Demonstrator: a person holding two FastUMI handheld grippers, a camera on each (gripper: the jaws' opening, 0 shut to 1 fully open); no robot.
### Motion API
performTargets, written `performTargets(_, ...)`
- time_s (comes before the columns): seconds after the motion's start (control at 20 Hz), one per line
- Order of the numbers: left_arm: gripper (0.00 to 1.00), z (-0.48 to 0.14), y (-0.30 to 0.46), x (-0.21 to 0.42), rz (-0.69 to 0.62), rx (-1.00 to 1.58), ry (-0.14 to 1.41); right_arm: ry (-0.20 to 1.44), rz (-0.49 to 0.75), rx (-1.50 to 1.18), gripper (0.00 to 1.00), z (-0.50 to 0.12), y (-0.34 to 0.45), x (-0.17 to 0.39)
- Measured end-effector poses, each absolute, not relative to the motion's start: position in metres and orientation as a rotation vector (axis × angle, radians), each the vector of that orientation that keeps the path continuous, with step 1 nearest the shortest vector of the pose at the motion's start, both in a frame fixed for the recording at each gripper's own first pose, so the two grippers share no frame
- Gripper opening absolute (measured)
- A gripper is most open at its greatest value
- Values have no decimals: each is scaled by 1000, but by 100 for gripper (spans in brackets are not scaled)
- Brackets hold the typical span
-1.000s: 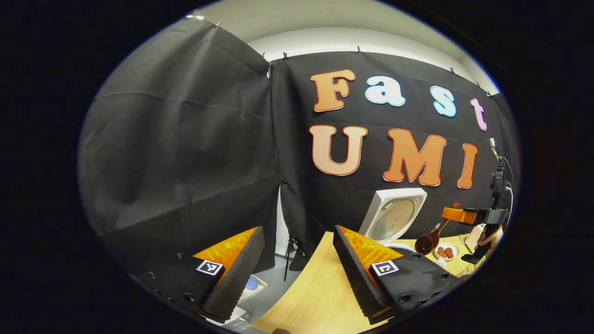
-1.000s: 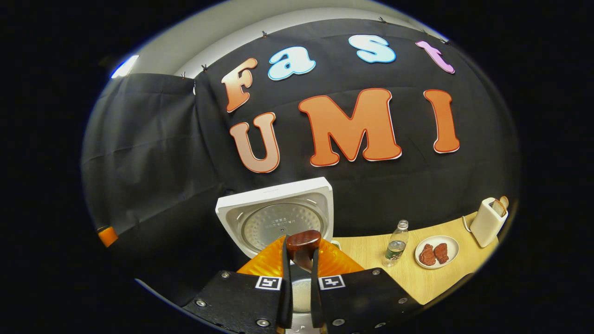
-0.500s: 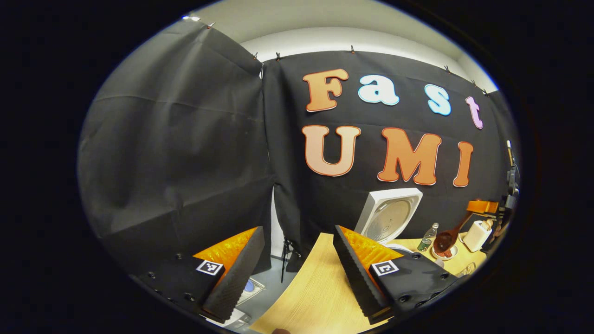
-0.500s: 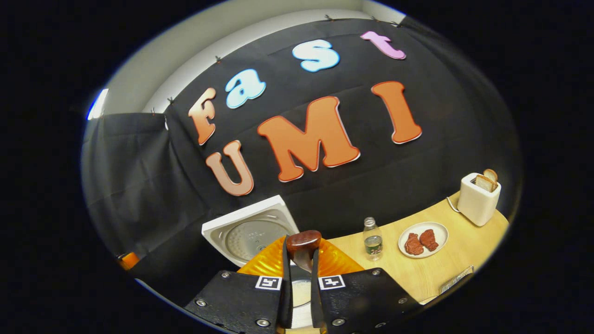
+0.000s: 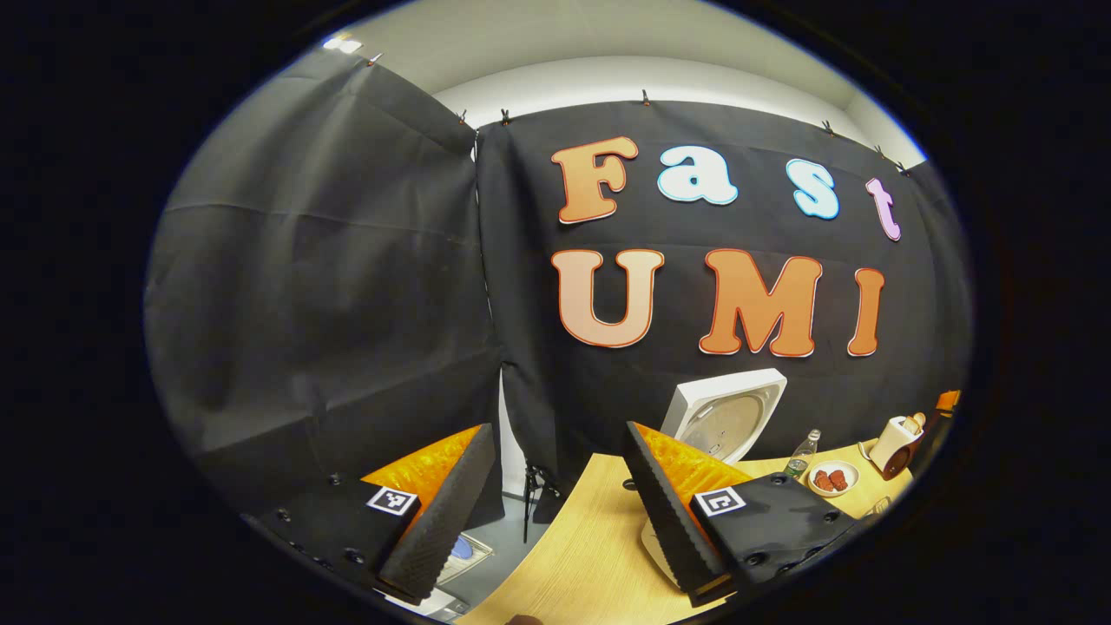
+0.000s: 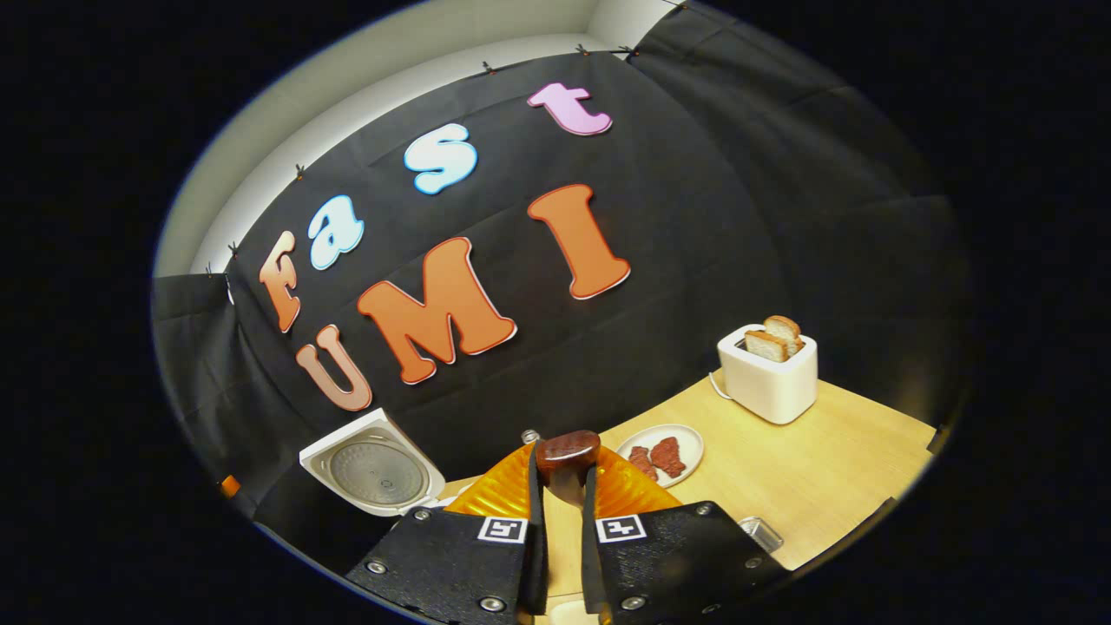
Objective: Close the left gripper, press the button to open the rice cooker; take a wooden spoon from the chopstick holder with the right hand, scoop a spoonful of rice and pour it into the rice cooker, then put the wooden spoon back into the chopstick holder.
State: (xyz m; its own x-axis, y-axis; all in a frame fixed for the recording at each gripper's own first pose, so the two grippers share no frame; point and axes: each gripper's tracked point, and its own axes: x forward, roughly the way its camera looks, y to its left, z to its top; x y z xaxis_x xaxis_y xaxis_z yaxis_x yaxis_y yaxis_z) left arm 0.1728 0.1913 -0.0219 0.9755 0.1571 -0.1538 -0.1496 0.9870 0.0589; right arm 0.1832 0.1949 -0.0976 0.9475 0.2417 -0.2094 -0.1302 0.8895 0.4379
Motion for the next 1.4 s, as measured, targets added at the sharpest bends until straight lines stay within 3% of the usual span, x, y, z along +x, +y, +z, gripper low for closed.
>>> performTargets(0.5,100,-16,129,192,144,44,143,372,112,508,15,-176,92,180)
performTargets(1.0,100,-12,93,206,140,62,156,536,135,533,15,-271,96,181)
performTargets(1.2,100,-7,81,210,111,90,139,531,119,581,15,-278,87,185)
performTargets(1.4,100,-12,63,212,70,69,154,561,58,549,26,-289,72,178)
